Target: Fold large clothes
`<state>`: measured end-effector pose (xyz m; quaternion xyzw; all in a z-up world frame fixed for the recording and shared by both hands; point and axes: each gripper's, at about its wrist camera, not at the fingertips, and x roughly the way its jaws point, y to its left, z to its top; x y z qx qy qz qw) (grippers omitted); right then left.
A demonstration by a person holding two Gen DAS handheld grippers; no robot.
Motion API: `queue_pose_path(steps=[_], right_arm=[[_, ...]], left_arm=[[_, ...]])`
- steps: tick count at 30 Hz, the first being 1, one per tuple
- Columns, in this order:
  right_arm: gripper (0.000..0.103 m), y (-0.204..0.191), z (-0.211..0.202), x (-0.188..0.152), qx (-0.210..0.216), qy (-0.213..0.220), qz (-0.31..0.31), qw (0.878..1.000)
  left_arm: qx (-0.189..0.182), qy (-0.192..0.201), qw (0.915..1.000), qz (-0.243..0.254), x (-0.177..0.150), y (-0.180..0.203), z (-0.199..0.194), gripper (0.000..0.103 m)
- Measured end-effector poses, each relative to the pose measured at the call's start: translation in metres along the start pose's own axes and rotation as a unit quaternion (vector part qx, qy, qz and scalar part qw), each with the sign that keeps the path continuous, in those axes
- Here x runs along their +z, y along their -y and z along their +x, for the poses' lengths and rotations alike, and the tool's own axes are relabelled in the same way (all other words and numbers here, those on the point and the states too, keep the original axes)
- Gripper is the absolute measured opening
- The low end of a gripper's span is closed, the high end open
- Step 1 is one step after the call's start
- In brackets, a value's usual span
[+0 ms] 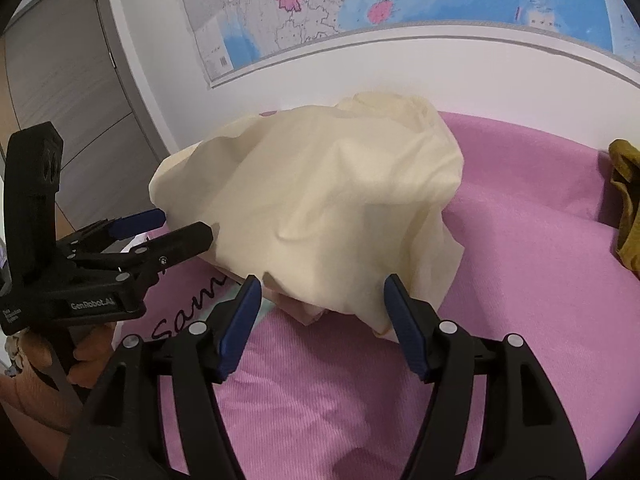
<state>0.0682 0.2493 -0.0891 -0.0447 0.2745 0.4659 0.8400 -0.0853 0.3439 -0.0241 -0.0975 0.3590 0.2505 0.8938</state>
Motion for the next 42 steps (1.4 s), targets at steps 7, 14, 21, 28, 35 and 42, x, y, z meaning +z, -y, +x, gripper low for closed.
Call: queue_pose_path(steps=[7,14,21,28,35,42], right_arm=[[0.067,-0.001,-0.009,-0.001,-0.008,0.012,-0.002,1.000],[0.072,-0.004,-0.021,-0.006,-0.015,0.023,-0.003,1.000],[0.079,-0.012,-0.032,-0.019,-0.021,0.026,-0.007,0.999],[0.089,-0.023,-0.043,-0.031,-0.033,0.036,-0.013,0.999],[0.097,-0.030,-0.055,-0.044,-0.033,0.042,-0.013,0.998],[0.097,-0.037,-0.066,-0.057,-0.034,0.046,-0.017,0.998]], left_arm=[[0.011,0.006,0.9999,-0.003,-0.004,0.004,-0.010,0.096],[0.017,0.012,0.9997,-0.014,-0.007,0.001,-0.022,0.096],[0.023,0.012,0.9995,-0.018,-0.016,0.001,-0.032,0.096],[0.030,0.017,0.9993,-0.015,-0.026,0.005,-0.048,0.096],[0.040,0.016,0.9989,-0.017,-0.039,0.006,-0.060,0.096],[0.038,0.008,0.9991,-0.018,-0.050,0.005,-0.065,0.096]])
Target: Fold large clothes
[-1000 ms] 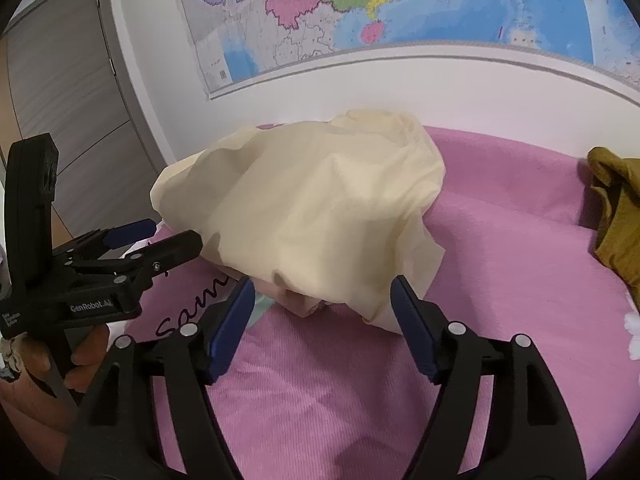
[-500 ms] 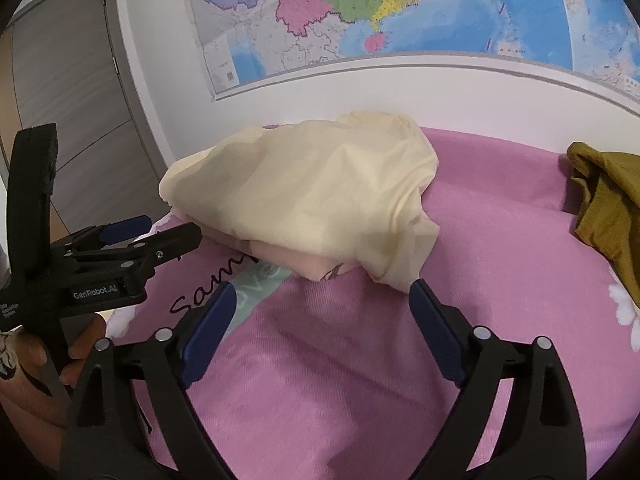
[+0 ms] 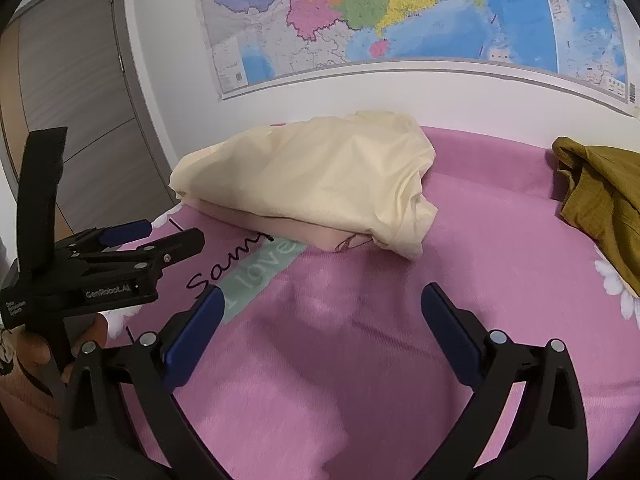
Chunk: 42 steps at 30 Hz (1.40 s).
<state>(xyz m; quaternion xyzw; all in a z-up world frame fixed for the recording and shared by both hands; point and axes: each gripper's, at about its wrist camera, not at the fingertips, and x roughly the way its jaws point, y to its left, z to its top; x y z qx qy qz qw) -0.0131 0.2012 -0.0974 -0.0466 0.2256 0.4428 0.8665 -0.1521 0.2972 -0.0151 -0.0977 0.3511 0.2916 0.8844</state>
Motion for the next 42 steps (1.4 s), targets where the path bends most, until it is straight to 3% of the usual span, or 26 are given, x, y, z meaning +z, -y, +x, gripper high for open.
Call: queue_pose_path(steps=[42], right_arm=[[0.097,-0.013,-0.015,-0.020,0.015,-0.007,0.002,1.000]], left_arm=[[-0.011,-0.005,0.9998,0.016,-0.021,0.001,-0.014,0.096]])
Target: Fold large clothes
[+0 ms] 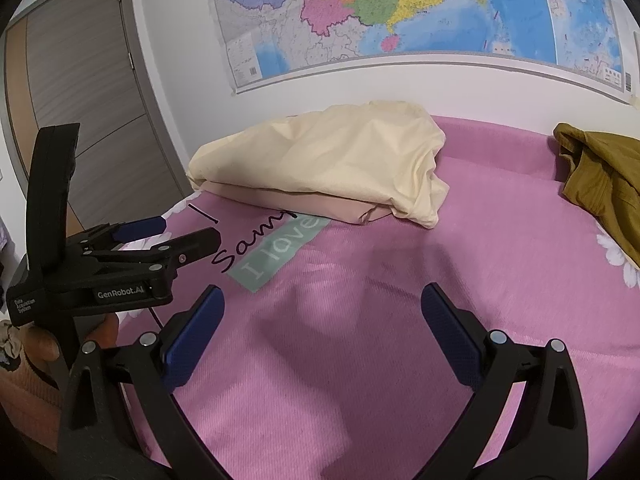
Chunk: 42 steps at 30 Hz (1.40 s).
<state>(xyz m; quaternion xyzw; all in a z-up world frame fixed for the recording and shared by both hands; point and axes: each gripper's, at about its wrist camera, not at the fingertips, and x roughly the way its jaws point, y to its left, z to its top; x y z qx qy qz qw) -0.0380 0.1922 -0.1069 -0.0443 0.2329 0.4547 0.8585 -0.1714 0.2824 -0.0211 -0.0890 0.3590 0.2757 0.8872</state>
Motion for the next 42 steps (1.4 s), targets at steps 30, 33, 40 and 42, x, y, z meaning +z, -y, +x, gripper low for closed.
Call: queue_pose_path(steps=[30,33,40,42], right_arm=[[0.097,-0.0004,-0.0007,0.0014,0.003,0.003,0.001,1.000],[0.097,0.0005,-0.0001,0.0013,0.003,0.003,0.002,1.000],[0.097,0.0008,-0.0021,0.0007,0.005,0.007,0.003,1.000],[0.097,0.0012,-0.0029,0.0000,0.003,0.008,0.004,1.000]], left_arm=[[0.002,0.004,1.0000,0.002,0.0004,-0.0011,-0.0048,0.096],[0.001,0.002,1.0000,-0.001,0.0013,-0.0013,-0.0046,0.096],[0.011,0.016,0.9998,0.000,0.0011,0.0002,-0.0075,0.096],[0.001,0.012,0.9999,-0.002,0.0015,0.0008,-0.0064,0.096]])
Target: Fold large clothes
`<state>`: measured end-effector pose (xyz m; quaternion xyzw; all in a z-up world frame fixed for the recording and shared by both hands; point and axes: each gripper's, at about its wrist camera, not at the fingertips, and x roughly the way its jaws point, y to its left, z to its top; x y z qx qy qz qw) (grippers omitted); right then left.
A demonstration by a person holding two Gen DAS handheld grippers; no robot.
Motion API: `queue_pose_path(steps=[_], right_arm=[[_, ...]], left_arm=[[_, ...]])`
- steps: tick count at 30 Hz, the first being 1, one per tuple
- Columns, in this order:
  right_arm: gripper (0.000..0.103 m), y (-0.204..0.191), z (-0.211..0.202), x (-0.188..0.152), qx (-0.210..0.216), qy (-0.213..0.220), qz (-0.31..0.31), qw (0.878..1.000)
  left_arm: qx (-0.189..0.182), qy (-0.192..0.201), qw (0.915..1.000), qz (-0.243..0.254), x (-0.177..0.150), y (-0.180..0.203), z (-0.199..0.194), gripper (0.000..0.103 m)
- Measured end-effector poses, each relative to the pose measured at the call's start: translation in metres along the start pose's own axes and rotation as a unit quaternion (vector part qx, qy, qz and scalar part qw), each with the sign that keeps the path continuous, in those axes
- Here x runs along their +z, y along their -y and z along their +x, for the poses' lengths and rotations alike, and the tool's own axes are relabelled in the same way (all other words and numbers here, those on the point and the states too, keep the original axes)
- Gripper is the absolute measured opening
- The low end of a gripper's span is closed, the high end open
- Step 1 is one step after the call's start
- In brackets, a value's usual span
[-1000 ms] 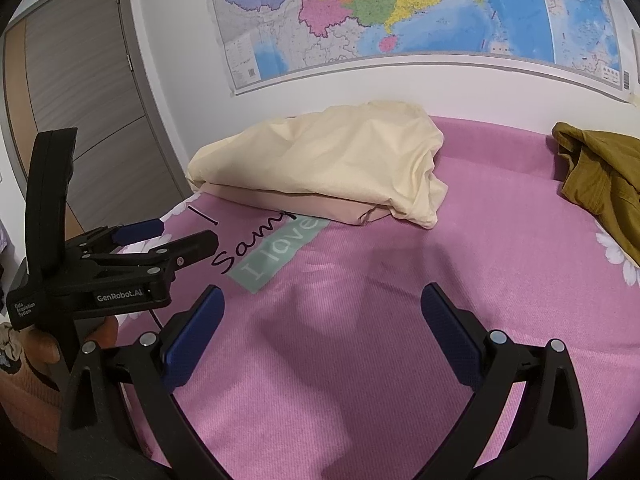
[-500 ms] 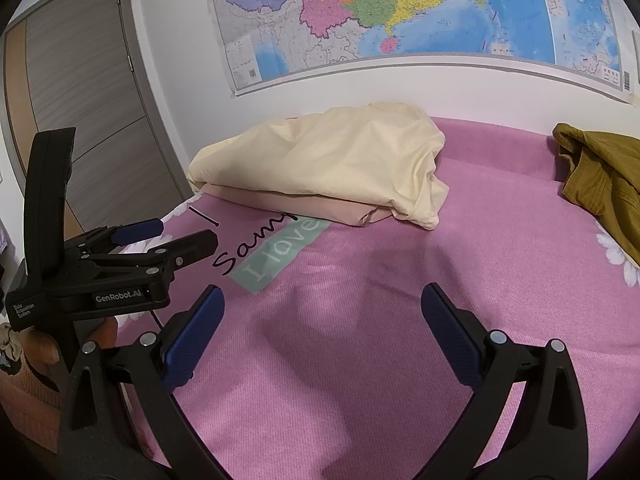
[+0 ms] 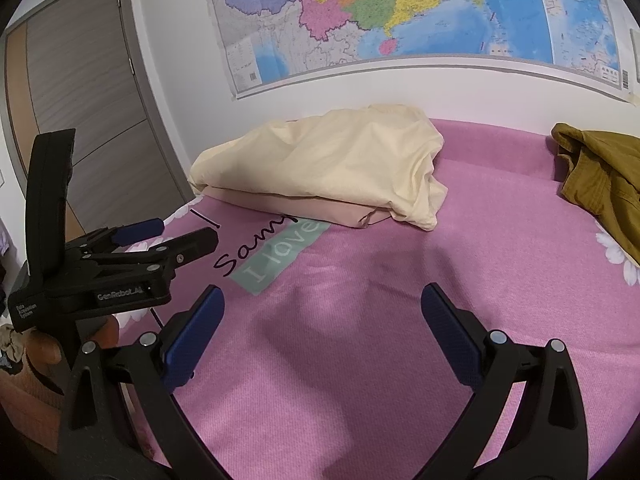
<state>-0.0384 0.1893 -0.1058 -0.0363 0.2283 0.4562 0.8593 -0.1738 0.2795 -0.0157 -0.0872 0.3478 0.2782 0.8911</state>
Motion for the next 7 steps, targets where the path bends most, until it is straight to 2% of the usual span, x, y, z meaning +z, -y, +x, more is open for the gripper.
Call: queue_pose_path(steps=[2,7], right_arm=[[0.097,0.003,-0.002,-0.001,-0.005,0.002,0.003,1.000],[0.097,0.017,-0.018,-0.002,-0.033,0.013,0.018,0.999]], left_arm=[[-0.002,-0.007,1.0000,-0.004,0.000,0.003,0.002,0.096],[-0.039,-0.021,0.9988,0.020,0.001,0.027,0.010,0.096]])
